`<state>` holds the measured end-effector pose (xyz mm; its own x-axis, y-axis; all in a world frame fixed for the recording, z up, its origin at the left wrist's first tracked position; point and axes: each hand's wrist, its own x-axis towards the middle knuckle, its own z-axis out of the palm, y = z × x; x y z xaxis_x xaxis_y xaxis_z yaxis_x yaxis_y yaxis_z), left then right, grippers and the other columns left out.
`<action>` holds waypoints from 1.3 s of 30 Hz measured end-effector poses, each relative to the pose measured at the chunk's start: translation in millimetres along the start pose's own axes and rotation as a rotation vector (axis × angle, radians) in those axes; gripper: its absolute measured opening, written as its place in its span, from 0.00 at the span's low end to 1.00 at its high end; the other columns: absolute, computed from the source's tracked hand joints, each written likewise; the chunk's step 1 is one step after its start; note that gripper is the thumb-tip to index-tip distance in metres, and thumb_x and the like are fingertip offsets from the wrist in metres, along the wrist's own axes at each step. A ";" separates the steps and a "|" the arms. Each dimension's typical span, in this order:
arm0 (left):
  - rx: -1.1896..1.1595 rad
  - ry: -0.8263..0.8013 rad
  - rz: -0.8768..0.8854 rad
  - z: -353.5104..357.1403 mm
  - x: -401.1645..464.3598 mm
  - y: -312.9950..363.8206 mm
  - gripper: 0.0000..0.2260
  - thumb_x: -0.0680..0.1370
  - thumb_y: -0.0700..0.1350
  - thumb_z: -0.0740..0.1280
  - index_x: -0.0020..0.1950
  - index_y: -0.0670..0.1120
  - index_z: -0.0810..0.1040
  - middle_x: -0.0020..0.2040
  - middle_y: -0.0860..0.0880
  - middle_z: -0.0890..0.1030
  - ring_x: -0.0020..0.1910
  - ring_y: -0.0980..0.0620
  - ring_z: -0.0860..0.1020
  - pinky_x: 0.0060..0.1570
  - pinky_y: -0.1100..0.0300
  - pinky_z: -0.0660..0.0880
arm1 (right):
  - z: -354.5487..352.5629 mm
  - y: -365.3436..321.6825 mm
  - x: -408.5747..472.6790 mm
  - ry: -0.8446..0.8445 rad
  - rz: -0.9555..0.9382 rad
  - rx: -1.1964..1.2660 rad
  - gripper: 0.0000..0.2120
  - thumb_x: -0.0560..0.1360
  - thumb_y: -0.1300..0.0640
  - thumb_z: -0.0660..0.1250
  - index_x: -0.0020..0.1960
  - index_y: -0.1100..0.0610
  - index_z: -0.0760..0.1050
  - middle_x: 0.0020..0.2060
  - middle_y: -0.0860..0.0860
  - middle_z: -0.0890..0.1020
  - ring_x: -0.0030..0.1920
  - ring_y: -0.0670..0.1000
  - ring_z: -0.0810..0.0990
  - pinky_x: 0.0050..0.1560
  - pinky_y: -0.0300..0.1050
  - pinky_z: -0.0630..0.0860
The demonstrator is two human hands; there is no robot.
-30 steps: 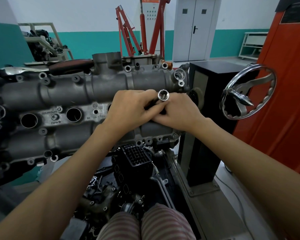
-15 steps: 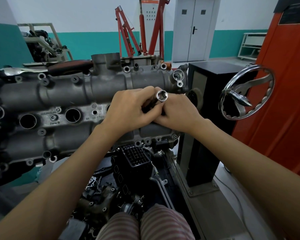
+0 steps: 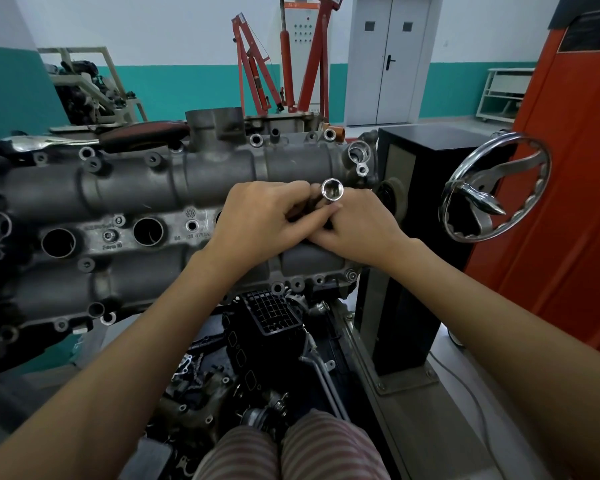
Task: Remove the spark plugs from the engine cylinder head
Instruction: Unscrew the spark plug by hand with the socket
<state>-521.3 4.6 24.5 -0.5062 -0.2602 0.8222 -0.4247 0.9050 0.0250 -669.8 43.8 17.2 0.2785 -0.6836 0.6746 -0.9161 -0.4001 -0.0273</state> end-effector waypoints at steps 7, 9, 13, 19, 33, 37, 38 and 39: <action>0.002 0.033 -0.007 1.1 0.1 0.3 0.20 0.75 0.54 0.60 0.32 0.41 0.75 0.24 0.48 0.74 0.24 0.48 0.72 0.23 0.56 0.69 | 1.0 1.4 1.3 -0.039 0.041 -0.024 0.21 0.69 0.40 0.55 0.46 0.56 0.74 0.32 0.49 0.79 0.33 0.51 0.78 0.31 0.41 0.65; 0.014 0.038 0.008 1.3 0.2 0.0 0.21 0.75 0.55 0.61 0.31 0.41 0.75 0.23 0.48 0.74 0.23 0.48 0.72 0.22 0.57 0.67 | 1.4 2.1 -0.4 0.000 0.023 -0.016 0.20 0.69 0.41 0.55 0.41 0.56 0.78 0.29 0.51 0.79 0.31 0.52 0.78 0.30 0.40 0.63; 0.025 0.017 -0.002 1.4 0.3 -0.8 0.24 0.76 0.58 0.59 0.32 0.40 0.77 0.24 0.48 0.74 0.24 0.48 0.73 0.24 0.54 0.68 | 1.4 0.5 -1.4 0.055 -0.017 -0.027 0.19 0.70 0.47 0.55 0.38 0.58 0.78 0.28 0.53 0.79 0.29 0.56 0.77 0.29 0.39 0.61; -0.005 0.019 -0.006 -0.3 0.0 0.7 0.22 0.75 0.56 0.61 0.31 0.40 0.74 0.23 0.48 0.73 0.23 0.48 0.71 0.24 0.56 0.67 | 0.4 -0.1 -0.6 -0.020 0.019 0.018 0.15 0.72 0.47 0.62 0.46 0.60 0.68 0.31 0.48 0.76 0.31 0.50 0.75 0.26 0.39 0.64; 0.018 0.008 0.026 -0.7 0.2 -0.3 0.23 0.76 0.58 0.58 0.36 0.40 0.79 0.27 0.48 0.76 0.26 0.49 0.75 0.25 0.51 0.70 | 1.9 0.6 0.1 0.038 -0.035 -0.001 0.21 0.70 0.46 0.54 0.45 0.59 0.78 0.32 0.52 0.81 0.33 0.55 0.79 0.31 0.40 0.64; -0.004 0.027 0.045 -2.3 -0.5 3.6 0.18 0.75 0.52 0.59 0.34 0.40 0.76 0.26 0.49 0.75 0.25 0.48 0.73 0.23 0.52 0.70 | 0.6 -0.9 0.0 0.041 -0.027 0.038 0.19 0.69 0.44 0.55 0.45 0.60 0.71 0.31 0.44 0.71 0.32 0.52 0.77 0.30 0.40 0.63; 0.007 0.027 0.044 -2.2 -0.5 4.2 0.17 0.75 0.52 0.59 0.34 0.40 0.75 0.26 0.50 0.75 0.26 0.48 0.73 0.23 0.52 0.70 | 0.4 -0.5 0.0 0.042 -0.027 0.038 0.19 0.68 0.44 0.55 0.44 0.60 0.70 0.31 0.45 0.71 0.31 0.52 0.76 0.29 0.40 0.63; 0.021 0.032 0.041 -2.2 -0.3 4.7 0.16 0.74 0.51 0.59 0.34 0.41 0.74 0.27 0.51 0.74 0.26 0.48 0.73 0.23 0.53 0.70 | 0.4 -0.1 0.0 0.040 -0.025 0.032 0.20 0.68 0.44 0.54 0.44 0.60 0.71 0.31 0.46 0.73 0.31 0.52 0.76 0.29 0.40 0.63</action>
<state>-521.5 9.7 25.6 -0.4991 -0.2117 0.8403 -0.4202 0.9072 -0.0210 -669.6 43.6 16.8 0.2886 -0.6487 0.7042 -0.8990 -0.4366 -0.0337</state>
